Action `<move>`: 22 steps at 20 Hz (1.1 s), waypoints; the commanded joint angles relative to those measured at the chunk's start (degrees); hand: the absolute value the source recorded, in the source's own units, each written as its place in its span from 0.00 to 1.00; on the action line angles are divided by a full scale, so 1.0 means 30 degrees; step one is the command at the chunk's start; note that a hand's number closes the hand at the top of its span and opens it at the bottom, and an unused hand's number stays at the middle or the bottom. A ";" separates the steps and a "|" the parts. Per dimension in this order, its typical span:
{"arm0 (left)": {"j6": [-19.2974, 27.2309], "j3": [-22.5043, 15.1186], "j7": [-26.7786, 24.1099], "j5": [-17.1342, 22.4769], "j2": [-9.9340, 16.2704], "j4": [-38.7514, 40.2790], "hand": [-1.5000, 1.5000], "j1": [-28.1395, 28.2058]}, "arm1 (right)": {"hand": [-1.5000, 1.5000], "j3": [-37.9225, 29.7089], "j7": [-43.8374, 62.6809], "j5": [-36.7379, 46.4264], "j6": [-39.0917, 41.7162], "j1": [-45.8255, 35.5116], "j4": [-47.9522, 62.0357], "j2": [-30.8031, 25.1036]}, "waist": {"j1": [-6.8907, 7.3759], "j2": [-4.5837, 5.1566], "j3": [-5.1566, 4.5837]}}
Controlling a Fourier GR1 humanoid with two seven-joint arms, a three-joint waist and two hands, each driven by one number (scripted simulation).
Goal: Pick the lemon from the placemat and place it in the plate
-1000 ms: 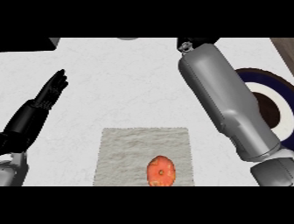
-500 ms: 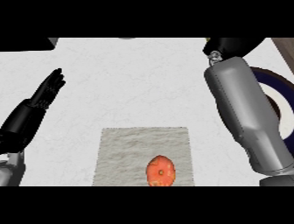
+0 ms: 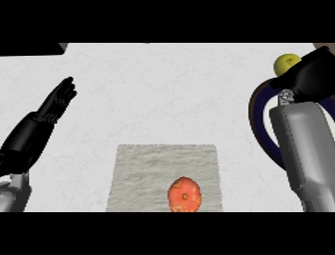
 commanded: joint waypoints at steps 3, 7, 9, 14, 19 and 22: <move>-0.0147 0.0084 -0.0438 -0.0072 -0.0213 0.0409 0.50 0.0052 | 1.00 -0.3468 0.1756 -0.2185 -0.1518 0.2304 -0.0580 0.0694 | 0.0324 0.0180 0.0018; -0.0649 0.0165 -0.0552 -0.0031 -0.0171 0.1039 0.50 -0.0826 | 0.00 -0.4992 0.0620 -0.3609 -0.2016 0.3431 -0.0921 0.1404 | 0.0319 0.0197 0.0005; -0.0232 -0.0151 0.0871 -0.0201 -0.0365 -0.0909 0.50 -0.0394 | 0.00 -0.5729 -0.0803 -0.4487 -0.2666 0.4115 -0.1008 0.0736 | 0.0535 0.0130 0.0016; -0.0382 -0.0059 0.0875 -0.0287 -0.0803 -0.1114 0.50 0.0112 | 0.00 -0.5698 -0.2968 -0.4317 -0.6278 0.4408 -0.0171 0.0438 | 0.0675 0.0155 0.0008; -0.0969 0.0515 0.0560 -0.0207 -0.0604 -0.0779 0.50 0.0010 | 0.00 -0.5222 -0.4546 -0.4908 -0.7521 0.5207 -0.1846 0.0347 | 0.0620 0.0134 0.0001; -0.0490 -0.0266 -0.0444 -0.1282 -0.1454 0.0546 0.50 -0.0012 | 0.00 -0.4593 -0.5821 -0.6061 -0.8535 0.5885 -0.3713 0.1148 | 0.0343 0.0118 -0.0004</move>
